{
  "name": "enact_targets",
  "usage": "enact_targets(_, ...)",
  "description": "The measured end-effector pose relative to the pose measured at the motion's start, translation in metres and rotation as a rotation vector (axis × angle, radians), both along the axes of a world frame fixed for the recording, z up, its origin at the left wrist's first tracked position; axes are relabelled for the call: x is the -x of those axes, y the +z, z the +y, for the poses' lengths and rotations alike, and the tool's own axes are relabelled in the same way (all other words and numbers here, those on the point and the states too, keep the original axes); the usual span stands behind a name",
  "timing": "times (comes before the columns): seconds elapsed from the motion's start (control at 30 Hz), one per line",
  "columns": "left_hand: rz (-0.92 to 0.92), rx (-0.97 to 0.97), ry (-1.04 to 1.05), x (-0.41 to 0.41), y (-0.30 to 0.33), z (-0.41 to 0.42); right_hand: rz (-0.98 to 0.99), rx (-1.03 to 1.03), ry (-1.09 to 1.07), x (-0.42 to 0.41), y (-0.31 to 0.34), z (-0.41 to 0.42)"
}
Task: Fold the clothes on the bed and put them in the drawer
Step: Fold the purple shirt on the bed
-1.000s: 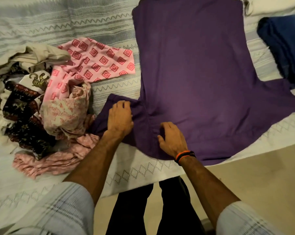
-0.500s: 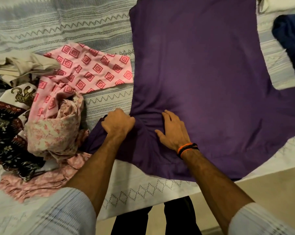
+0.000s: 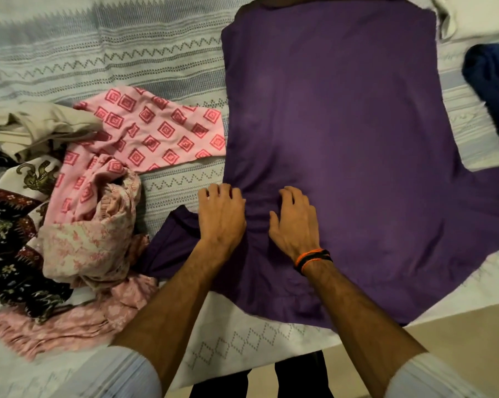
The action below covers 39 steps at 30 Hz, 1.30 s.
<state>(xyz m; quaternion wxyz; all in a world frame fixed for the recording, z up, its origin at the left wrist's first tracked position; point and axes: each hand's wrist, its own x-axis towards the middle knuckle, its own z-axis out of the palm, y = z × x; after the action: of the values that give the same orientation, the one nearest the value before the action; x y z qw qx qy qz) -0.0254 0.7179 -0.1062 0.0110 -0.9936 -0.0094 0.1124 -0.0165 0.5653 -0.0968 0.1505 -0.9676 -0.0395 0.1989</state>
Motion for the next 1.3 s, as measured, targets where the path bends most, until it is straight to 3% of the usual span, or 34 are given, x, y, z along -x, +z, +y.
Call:
enact_targets(0.13,0.009,0.254,-0.171,-0.041,-0.011,-0.021,-0.010,-0.015,0.054,-0.027,-0.003,0.003)
enact_targets(0.3,0.140,0.094,0.105,-0.057,-0.019,0.015,-0.011,0.027,0.050,-0.058,-0.010,-0.004)
enact_targets(0.43,0.000,0.034,0.154,-0.066,-0.011,0.019,-0.065,0.050,-0.016,-0.084,-0.010,-0.001)
enact_targets(0.57,0.005,0.173,-0.201,-0.099,-0.023,-0.006,-0.092,0.002,0.117,-0.110,-0.016,0.010)
enact_targets(0.73,0.079,0.039,0.184,-0.119,-0.026,0.026,-0.126,0.014,0.077,-0.142,-0.025,0.011)
enact_targets(0.8,0.030,0.011,0.217,-0.131,-0.019,0.025,-0.163,-0.002,0.060,-0.153,-0.026,0.016)
enact_targets(0.9,-0.066,0.064,-0.002,-0.158,-0.022,0.009,-0.194,-0.032,0.109,-0.171,-0.028,0.026)
enact_targets(0.97,-0.011,0.102,-0.109,-0.176,-0.028,0.012,-0.199,-0.026,0.175,-0.184,-0.031,0.028)
enact_targets(1.03,0.072,0.081,0.002,-0.186,-0.033,0.028,-0.220,0.001,0.196,-0.197,-0.032,0.028)
enact_targets(1.13,0.017,0.023,0.143,-0.196,-0.030,0.047,-0.216,0.017,0.117,-0.215,-0.032,0.032)
enact_targets(1.23,-0.092,0.109,-0.058,-0.211,-0.031,0.044,-0.238,-0.019,0.223,-0.230,-0.033,0.042)
enact_targets(1.3,-0.038,0.131,-0.167,-0.222,-0.033,0.049,-0.231,-0.019,0.337,-0.240,-0.037,0.048)
